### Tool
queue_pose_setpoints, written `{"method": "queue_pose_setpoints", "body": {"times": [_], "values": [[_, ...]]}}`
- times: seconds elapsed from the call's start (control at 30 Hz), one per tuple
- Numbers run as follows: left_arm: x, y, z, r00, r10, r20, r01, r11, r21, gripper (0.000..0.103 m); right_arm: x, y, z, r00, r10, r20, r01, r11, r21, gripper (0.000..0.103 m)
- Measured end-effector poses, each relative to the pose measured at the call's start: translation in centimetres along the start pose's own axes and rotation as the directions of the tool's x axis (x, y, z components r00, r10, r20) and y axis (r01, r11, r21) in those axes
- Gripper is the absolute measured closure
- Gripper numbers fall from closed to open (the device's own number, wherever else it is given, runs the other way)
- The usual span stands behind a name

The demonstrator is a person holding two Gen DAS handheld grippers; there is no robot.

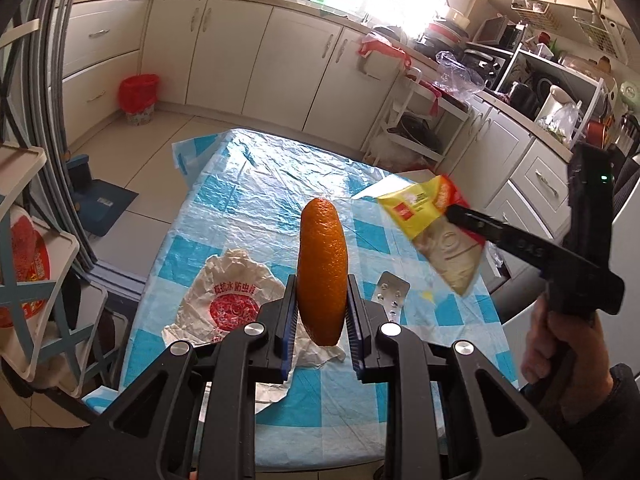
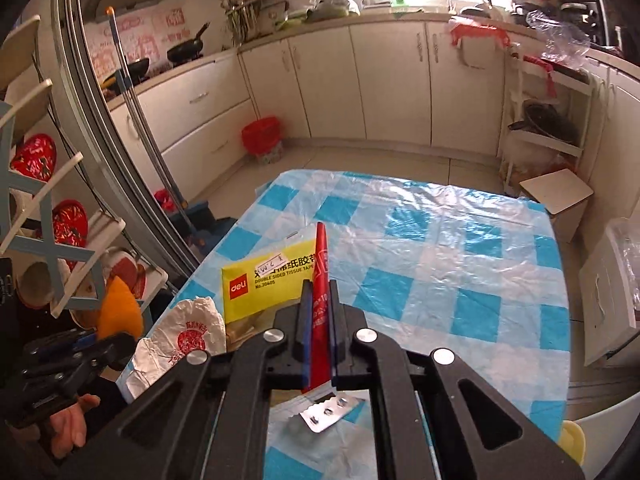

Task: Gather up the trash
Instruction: 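Lift the orange with the left gripper while the right grasps the yellow tape package, then carry the orange and tape package with both grippers to the yellow bin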

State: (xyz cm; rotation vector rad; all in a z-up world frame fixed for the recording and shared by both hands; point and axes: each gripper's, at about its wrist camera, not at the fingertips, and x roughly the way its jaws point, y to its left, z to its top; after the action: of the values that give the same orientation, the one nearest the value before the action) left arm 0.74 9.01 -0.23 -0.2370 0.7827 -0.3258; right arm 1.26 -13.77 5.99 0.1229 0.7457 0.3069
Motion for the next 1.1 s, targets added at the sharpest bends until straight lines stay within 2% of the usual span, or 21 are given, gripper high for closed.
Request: {"method": "queue_pose_setpoints", "body": {"times": [0.13,0.23,0.37,0.67,0.83,1.1], "values": [[0.4,-1.8,-0.6,1.000,0.029,-0.003,-0.029,0.998,0.059,0.082,-3.7,-3.0,-2.2,0.996,-0.033,0.082,0.031,0.999,0.026,0.096],[0.6,-3.3,-1.3,0.998,0.060,0.003,-0.060,0.992,0.113,0.082,-5.2,-5.2,-4.4,0.991,-0.033,0.129,0.024,0.997,0.067,0.096],[1.0,-5.1,-2.0,0.996,0.087,0.007,-0.087,0.981,0.173,0.082,-5.6,-7.2,-6.3,0.992,-0.038,0.123,0.021,0.990,0.136,0.096],[2.3,-8.8,-3.0,0.995,0.102,0.013,-0.102,0.957,0.273,0.082,-6.9,-8.4,-7.9,0.988,-0.084,0.132,0.068,0.990,0.123,0.096],[3.1,-10.3,-3.3,0.995,0.098,0.003,-0.095,0.949,0.302,0.082,-7.9,-9.8,-8.7,0.985,-0.106,0.137,0.086,0.986,0.143,0.096],[4.5,-12.8,-4.1,0.997,0.076,-0.019,-0.065,0.940,0.334,0.082,-10.6,-13.5,-10.1,0.975,-0.157,0.160,0.116,0.964,0.240,0.096]]}}
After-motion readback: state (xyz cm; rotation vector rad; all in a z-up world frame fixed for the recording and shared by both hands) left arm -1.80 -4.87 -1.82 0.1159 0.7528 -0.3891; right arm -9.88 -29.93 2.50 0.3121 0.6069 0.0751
